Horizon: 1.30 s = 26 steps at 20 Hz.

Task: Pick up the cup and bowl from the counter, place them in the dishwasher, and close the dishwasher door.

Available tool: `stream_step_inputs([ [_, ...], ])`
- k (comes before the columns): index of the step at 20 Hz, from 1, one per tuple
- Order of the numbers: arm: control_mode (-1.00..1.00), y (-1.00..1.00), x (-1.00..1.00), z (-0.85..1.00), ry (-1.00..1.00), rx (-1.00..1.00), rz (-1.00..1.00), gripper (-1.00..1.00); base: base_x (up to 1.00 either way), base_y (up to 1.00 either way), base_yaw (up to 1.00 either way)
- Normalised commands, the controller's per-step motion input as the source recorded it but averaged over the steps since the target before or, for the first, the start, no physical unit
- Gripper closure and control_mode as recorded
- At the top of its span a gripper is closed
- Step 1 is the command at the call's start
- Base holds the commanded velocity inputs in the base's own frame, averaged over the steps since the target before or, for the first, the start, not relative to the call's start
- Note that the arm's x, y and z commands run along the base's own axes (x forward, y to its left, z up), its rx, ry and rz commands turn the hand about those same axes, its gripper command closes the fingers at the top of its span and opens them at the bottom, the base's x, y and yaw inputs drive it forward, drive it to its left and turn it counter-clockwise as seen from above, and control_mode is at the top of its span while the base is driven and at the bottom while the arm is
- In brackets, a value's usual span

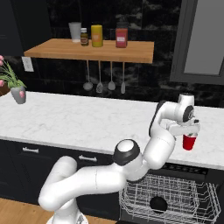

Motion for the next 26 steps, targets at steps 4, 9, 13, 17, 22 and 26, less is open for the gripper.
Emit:
stream_step_inputs([
  [4,-1.00,0.18,-0.13,0.00,0.00,0.00,0.00,1.00,0.00,0.00,0.00],
  [9,-1.00,0.07,-0.14,0.00,0.00,0.00,0.00,1.00,0.00,0.00,0.00],
  [13,-1.00,0.00,-0.23,0.00,0.00,0.00,0.00,1.00,0.00,0.00,0.00],
  [17,-1.00,0.12,-0.88,0.18,-0.16,0.00,0.00,1.00,0.00,0.00,0.00],
  [22,-1.00,0.40,-1.00,0.33,-0.37,0.00,0.00,1.00,0.00,0.00,0.00],
  [26,-1.00,0.34,-1.00,0.11,-0.27,0.00,0.00,1.00,0.00,0.00,0.00],
])
